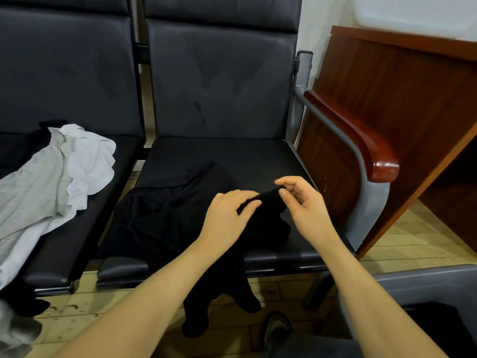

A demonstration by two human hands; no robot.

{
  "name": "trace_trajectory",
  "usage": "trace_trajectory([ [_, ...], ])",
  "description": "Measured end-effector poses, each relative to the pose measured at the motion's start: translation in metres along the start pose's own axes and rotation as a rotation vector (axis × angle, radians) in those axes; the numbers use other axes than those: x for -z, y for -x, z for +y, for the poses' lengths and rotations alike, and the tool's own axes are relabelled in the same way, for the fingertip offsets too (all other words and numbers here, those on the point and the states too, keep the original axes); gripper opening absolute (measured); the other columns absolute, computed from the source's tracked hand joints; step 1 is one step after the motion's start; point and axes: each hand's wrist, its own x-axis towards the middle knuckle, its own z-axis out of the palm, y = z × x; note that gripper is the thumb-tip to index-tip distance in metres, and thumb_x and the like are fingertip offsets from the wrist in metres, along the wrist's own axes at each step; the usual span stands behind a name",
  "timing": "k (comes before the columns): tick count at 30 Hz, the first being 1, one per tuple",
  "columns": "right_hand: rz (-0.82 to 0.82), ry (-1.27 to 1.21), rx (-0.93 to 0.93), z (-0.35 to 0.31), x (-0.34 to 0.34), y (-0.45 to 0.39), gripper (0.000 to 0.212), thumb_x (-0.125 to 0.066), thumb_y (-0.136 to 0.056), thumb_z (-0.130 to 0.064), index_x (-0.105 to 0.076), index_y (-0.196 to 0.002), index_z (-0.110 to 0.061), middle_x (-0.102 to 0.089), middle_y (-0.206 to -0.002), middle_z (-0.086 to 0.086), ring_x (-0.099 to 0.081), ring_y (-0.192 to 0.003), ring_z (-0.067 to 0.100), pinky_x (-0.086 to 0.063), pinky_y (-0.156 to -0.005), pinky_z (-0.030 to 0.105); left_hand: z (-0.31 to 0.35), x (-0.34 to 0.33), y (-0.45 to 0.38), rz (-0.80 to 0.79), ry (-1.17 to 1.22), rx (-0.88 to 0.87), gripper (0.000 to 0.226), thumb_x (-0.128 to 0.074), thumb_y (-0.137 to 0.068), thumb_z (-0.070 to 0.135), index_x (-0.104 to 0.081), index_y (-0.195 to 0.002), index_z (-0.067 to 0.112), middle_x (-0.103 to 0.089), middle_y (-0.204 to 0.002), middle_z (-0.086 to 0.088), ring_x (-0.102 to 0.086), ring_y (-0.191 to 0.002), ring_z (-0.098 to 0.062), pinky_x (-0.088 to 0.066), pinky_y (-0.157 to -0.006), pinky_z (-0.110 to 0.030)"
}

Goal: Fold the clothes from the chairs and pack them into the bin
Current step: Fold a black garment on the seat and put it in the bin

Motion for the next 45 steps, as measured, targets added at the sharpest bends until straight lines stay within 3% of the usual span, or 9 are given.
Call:
trace_trajectory([
  [3, -0.138, 0.041, -0.014, 0.0, -0.001, 0.002, 0.029, -0.067, -0.086, -0.018, -0.063, -0.114, -0.026, -0.065, -0.098, -0.006, -0.061, -0.094, 0.001, -0.045, -0.083, 0.012, -0.003, 0.005, -0.004, -0.036, -0.054, -0.055, 0.014, -0.066, -0.087, 0.017, -0.073, -0.099, 0.016, -0.07, -0.086, 0.006, -0.047, -0.081, 0.003, -0.029, -0.081, -0.009],
  [6, -0.089, 0.126, 0.045, -0.002, -0.003, 0.002, 0.018, -0.068, -0.085, -0.016, -0.07, -0.101, -0.022, -0.068, -0.095, -0.008, -0.062, -0.094, 0.0, -0.047, -0.085, 0.015, -0.004, 0.007, -0.007, -0.094, -0.076, -0.091, 0.015, -0.065, -0.088, 0.018, -0.073, -0.1, 0.016, -0.07, -0.089, 0.007, -0.044, -0.083, 0.008, -0.031, -0.083, -0.01],
  [12, -0.144, 0.147, 0.035, -0.003, -0.012, 0.0, 0.009, -0.062, -0.09, -0.015, -0.068, -0.094, -0.018, -0.066, -0.088, -0.011, -0.061, -0.088, -0.001, -0.045, -0.079, 0.01, -0.021, 0.032, 0.005, -0.312, -0.209, -0.101, 0.039, -0.045, -0.09, 0.046, -0.07, -0.104, 0.019, -0.067, -0.09, 0.01, -0.058, -0.079, -0.002, -0.036, -0.073, -0.014],
  [15, -0.189, 0.163, 0.068, -0.009, -0.029, 0.0, 0.01, -0.058, -0.092, -0.014, -0.066, -0.096, -0.019, -0.064, -0.089, -0.013, -0.059, -0.088, 0.0, -0.046, -0.077, 0.01, -0.043, 0.067, 0.023, -0.315, -0.263, -0.041, 0.025, -0.055, -0.09, 0.038, -0.069, -0.099, 0.02, -0.064, -0.091, 0.011, -0.057, -0.079, -0.002, -0.039, -0.073, -0.015],
  [21, -0.309, 0.243, 0.154, -0.006, -0.078, 0.004, 0.023, -0.047, -0.099, -0.015, -0.061, -0.099, -0.034, -0.061, -0.102, -0.015, -0.055, -0.102, 0.004, -0.038, -0.103, 0.041, -0.084, 0.135, 0.073, -0.325, -0.44, 0.139, 0.05, -0.038, -0.083, 0.054, -0.067, -0.102, 0.019, -0.064, -0.103, 0.009, -0.061, -0.092, -0.015, -0.049, -0.079, -0.035],
  [26, -0.436, 0.433, 0.186, -0.007, -0.122, 0.017, 0.023, -0.04, -0.101, -0.015, -0.06, -0.107, -0.024, -0.047, -0.092, -0.018, -0.043, -0.094, 0.009, -0.021, -0.087, 0.024, -0.1, 0.152, 0.092, -0.454, -0.454, 0.246, 0.072, -0.032, -0.075, 0.07, -0.059, -0.126, 0.026, -0.052, -0.135, 0.01, -0.046, -0.127, -0.008, -0.04, -0.103, -0.035],
  [30, -0.341, 0.61, 0.221, -0.002, -0.146, 0.029, 0.026, -0.034, -0.102, -0.032, -0.059, -0.108, -0.029, -0.041, -0.091, -0.013, -0.039, -0.092, 0.01, -0.013, -0.084, 0.023, -0.11, 0.145, 0.092, -0.436, -0.412, 0.286, 0.077, -0.024, -0.074, 0.071, -0.057, -0.129, 0.029, -0.048, -0.14, 0.011, -0.038, -0.134, -0.008, -0.034, -0.109, -0.04],
  [35, -0.317, 0.817, 0.34, 0.008, -0.152, 0.031, 0.038, -0.036, -0.089, -0.059, -0.061, -0.107, -0.035, -0.035, -0.087, -0.011, -0.041, -0.084, 0.012, -0.013, -0.077, 0.028, -0.114, 0.135, 0.081, -0.437, -0.478, 0.275, 0.049, -0.042, -0.089, 0.059, -0.057, -0.128, 0.033, -0.044, -0.132, 0.014, -0.038, -0.124, -0.009, -0.023, -0.101, -0.028],
  [45, -0.238, 0.963, 0.188, 0.034, -0.122, -0.023, 0.041, -0.051, -0.091, -0.051, -0.049, -0.13, -0.036, -0.034, -0.1, -0.004, -0.037, -0.095, 0.018, -0.021, -0.094, 0.036, -0.105, 0.099, 0.054, -0.36, -0.45, 0.229, 0.041, -0.053, -0.092, 0.044, -0.056, -0.13, 0.03, -0.049, -0.115, 0.009, -0.041, -0.111, -0.012, -0.024, -0.092, -0.026],
])
